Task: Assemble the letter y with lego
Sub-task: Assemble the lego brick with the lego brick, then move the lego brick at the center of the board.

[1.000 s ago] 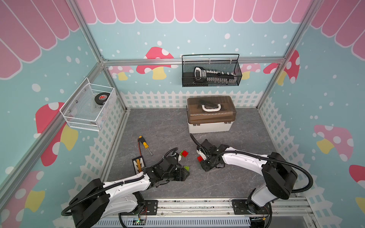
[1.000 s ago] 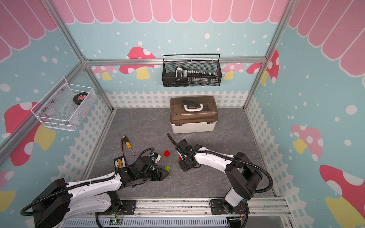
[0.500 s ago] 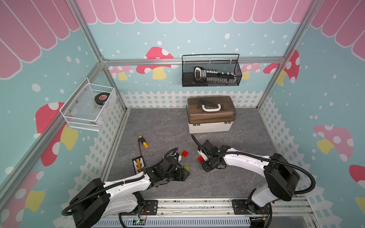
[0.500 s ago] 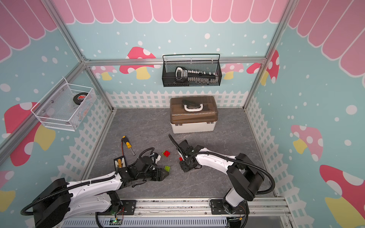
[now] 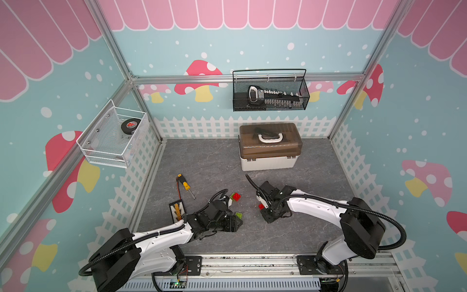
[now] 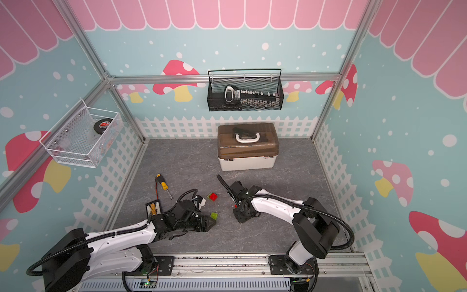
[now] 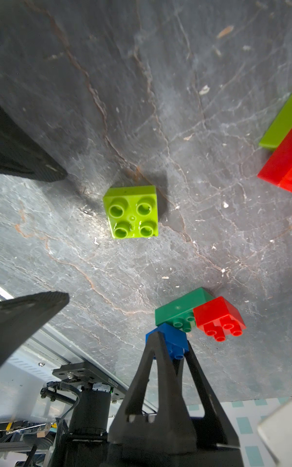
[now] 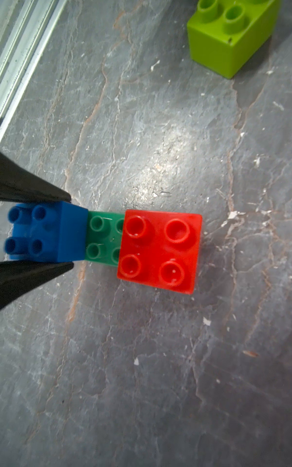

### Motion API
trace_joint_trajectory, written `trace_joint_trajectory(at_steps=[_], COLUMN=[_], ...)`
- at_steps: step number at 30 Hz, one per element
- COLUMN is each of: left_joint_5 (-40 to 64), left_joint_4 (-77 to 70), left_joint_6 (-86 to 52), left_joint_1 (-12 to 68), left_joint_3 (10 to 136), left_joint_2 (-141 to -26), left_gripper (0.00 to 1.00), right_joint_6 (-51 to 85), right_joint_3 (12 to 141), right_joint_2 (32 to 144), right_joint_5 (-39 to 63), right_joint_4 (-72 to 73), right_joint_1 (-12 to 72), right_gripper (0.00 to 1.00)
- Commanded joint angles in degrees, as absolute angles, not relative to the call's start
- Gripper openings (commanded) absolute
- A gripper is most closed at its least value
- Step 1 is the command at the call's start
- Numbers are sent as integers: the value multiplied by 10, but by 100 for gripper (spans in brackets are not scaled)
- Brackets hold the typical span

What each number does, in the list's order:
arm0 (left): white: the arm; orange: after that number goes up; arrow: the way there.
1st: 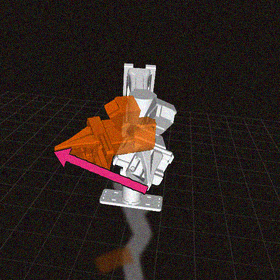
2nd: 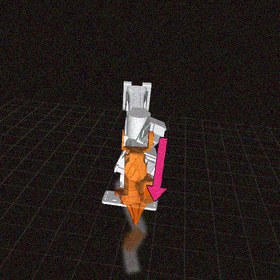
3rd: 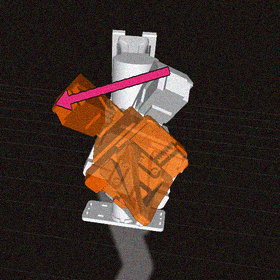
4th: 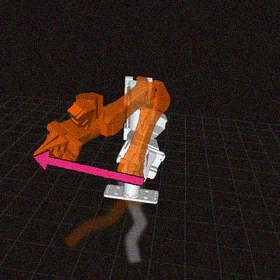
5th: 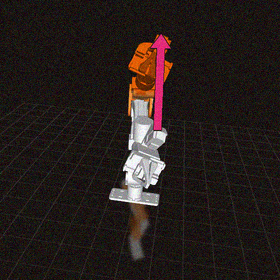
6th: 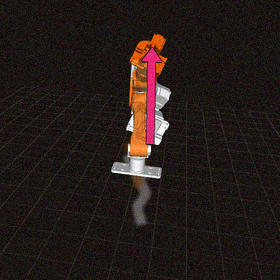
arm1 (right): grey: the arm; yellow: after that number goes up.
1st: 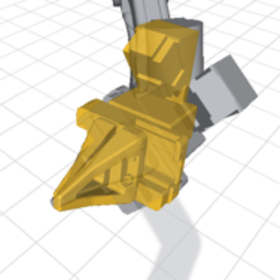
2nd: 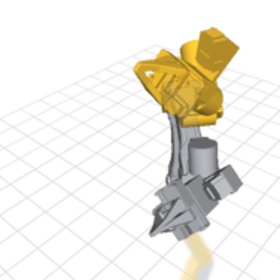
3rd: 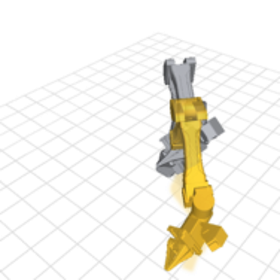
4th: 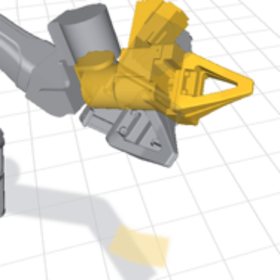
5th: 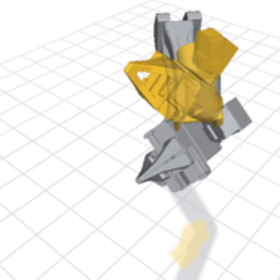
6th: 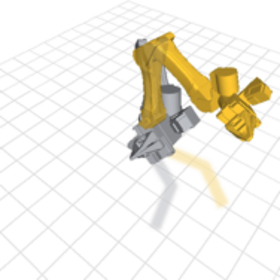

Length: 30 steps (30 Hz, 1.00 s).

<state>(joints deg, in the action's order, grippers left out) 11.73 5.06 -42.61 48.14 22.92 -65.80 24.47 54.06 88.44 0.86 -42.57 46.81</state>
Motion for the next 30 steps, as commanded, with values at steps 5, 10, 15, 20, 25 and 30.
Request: trace_joint_trajectory(at_steps=[5, 10, 15, 20, 25, 30], left_joint_5=[115, 114, 114, 113, 114, 116], left_joint_4=[42, 41, 41, 41, 41, 40], left_joint_6=[-421, -421, -422, -422, -422, -421], left_joint_1=[484, 484, 484, 484, 484, 484], left_joint_3=[241, 242, 240, 241, 241, 243], left_joint_2=[-664, -664, -664, -663, -666, -668], left_gripper=[71, 71, 71, 71, 71, 70], right_joint_6=[258, 263, 276, 292, 304, 302], right_joint_3=[530, 510, 481, 453, 435, 432], right_joint_2=[863, 873, 883, 890, 894, 901], right_joint_5=[-1, 2, 22, 36, 45, 47], right_joint_4=[-455, -439, -407, -382, -367, -363], right_joint_1=[465, 465, 465, 465, 464, 458], right_gripper=[14, 14, 14, 14, 13, 13])
